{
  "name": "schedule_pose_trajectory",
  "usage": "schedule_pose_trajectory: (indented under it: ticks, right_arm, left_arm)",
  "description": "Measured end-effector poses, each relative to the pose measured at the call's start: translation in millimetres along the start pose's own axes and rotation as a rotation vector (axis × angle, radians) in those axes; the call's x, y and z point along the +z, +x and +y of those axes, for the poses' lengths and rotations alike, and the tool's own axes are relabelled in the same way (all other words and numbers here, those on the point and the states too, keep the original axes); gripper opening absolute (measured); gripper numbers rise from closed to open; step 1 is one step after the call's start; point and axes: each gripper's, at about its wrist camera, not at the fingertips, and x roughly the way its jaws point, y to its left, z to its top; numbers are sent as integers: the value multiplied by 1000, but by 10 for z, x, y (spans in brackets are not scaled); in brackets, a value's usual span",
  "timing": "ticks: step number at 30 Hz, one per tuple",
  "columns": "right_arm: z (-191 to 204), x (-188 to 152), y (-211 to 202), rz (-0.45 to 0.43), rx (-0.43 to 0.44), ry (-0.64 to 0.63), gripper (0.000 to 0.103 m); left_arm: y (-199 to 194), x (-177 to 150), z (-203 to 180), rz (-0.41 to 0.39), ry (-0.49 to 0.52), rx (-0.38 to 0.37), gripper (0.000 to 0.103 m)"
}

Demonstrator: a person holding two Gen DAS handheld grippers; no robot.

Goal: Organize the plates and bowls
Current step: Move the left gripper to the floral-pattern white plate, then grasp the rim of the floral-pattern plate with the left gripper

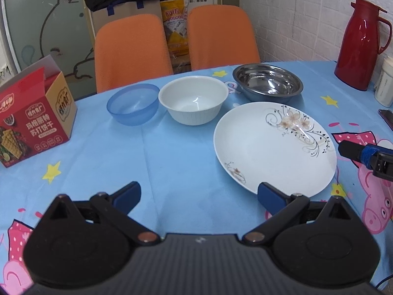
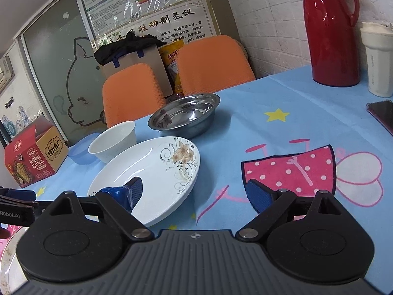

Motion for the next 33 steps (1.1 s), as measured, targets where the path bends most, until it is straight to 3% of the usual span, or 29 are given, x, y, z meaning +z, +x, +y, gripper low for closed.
schedule_pose_trajectory:
  ticks: [5,11,20,24,33]
  right_arm:
    - [42,126,177,15,3,-38,79]
    - [159,189,471,91,11,-115,79]
    - [286,111,819,190,10,-198,81]
    - [395,39,843,180,-16,-278,82]
    - [470,9,858,158,-13,-280,83]
  left_arm:
    - [224,212,-28,36,-21,-79,100]
    - [625,419,-45,97,-62,-143,100]
    - [956,469,-61,135,-81,-145,99]
    - [1049,431,-80,157,-84,-148,98]
    - [999,365,-124,114,-65,-107,91]
